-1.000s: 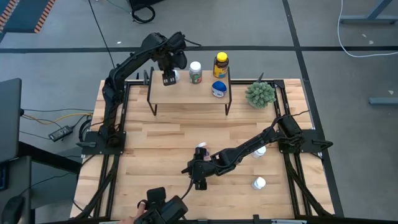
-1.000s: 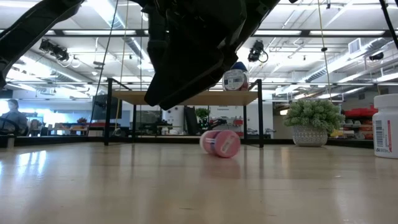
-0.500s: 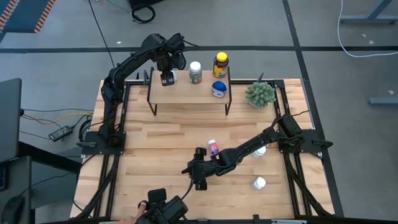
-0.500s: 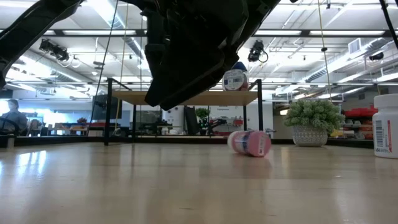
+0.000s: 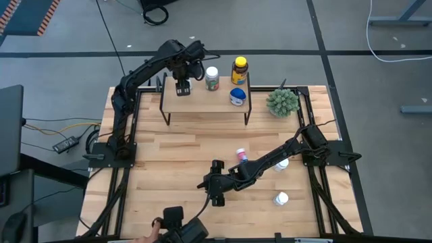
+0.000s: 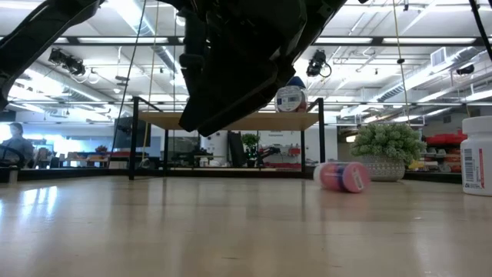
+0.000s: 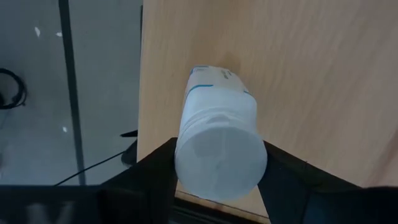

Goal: Pick and place medicine bottles onto shelf by color
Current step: Put the bottom left white pill bottle on the shelf

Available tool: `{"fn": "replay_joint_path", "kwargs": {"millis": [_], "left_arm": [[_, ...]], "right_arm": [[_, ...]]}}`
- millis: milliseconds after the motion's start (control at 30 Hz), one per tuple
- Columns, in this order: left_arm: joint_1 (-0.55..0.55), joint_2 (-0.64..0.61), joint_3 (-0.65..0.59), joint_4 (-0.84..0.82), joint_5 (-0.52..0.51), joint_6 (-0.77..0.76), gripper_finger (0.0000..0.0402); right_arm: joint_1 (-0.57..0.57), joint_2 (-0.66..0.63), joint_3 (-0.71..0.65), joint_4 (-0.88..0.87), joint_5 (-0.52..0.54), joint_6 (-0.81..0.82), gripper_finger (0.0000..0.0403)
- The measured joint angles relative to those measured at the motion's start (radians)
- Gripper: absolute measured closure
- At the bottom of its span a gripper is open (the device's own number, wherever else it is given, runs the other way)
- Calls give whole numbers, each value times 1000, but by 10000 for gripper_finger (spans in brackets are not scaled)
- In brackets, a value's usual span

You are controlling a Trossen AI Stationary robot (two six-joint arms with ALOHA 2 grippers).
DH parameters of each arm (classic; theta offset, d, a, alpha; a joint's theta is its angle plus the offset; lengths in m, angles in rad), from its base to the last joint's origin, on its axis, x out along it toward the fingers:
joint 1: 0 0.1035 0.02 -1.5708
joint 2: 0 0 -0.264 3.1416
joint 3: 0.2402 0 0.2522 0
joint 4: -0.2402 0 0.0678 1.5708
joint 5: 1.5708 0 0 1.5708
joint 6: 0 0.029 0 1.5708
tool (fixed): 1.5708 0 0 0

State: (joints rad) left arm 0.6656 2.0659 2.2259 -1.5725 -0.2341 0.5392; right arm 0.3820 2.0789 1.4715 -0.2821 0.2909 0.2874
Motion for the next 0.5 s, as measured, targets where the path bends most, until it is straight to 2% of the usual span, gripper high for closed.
{"fn": "replay_joint_path", "kwargs": {"millis": [267,500], "left_arm": [[-2,3,-3,-1,-39,10,176],[-2,3,-3,0,-42,9,171]], "right_arm": [[0,0,0,0,0,0,95],[0,0,0,0,0,0,95]]}}
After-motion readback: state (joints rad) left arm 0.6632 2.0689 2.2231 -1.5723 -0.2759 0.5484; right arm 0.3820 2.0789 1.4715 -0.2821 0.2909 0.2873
